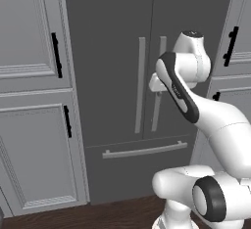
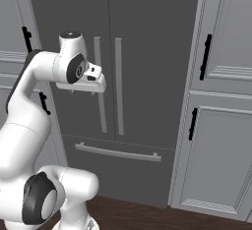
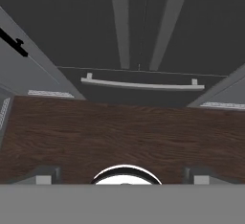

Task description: Take the strawberry from the fridge and place it on top of the pancake, located on the dining counter.

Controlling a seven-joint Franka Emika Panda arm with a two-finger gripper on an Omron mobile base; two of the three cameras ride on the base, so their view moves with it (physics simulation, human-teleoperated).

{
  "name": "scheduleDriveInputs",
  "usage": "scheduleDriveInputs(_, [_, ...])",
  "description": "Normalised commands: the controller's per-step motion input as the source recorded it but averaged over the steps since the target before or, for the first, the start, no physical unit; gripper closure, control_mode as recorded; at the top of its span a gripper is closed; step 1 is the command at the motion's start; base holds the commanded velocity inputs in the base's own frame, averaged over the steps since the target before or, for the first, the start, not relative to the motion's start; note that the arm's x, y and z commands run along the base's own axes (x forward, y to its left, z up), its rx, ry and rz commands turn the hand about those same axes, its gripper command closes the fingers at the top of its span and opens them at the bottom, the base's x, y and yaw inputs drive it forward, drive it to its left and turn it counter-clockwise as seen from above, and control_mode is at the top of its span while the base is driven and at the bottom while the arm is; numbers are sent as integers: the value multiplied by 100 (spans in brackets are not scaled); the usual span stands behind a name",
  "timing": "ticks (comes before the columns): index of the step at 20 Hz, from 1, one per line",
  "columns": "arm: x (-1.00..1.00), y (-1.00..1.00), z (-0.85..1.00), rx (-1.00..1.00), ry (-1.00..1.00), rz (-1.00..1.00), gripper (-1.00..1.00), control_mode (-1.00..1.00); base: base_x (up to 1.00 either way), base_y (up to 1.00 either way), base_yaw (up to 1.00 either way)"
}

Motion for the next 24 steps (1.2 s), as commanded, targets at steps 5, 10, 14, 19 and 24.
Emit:
scheduleDriveInputs(5, [0,0,0,0,0,0,-100,100,0,-38,0])
scheduleDriveInputs(10, [0,0,0,0,0,0,-100,100,0,-20,0])
scheduleDriveInputs(14, [1,0,-3,0,0,0,-100,-100,0,0,0])
scheduleDriveInputs(19, [22,0,-1,1,-48,5,-100,-100,0,0,0])
scheduleDriveInputs(24, [29,-16,5,0,-38,-1,-100,-100,0,0,0])
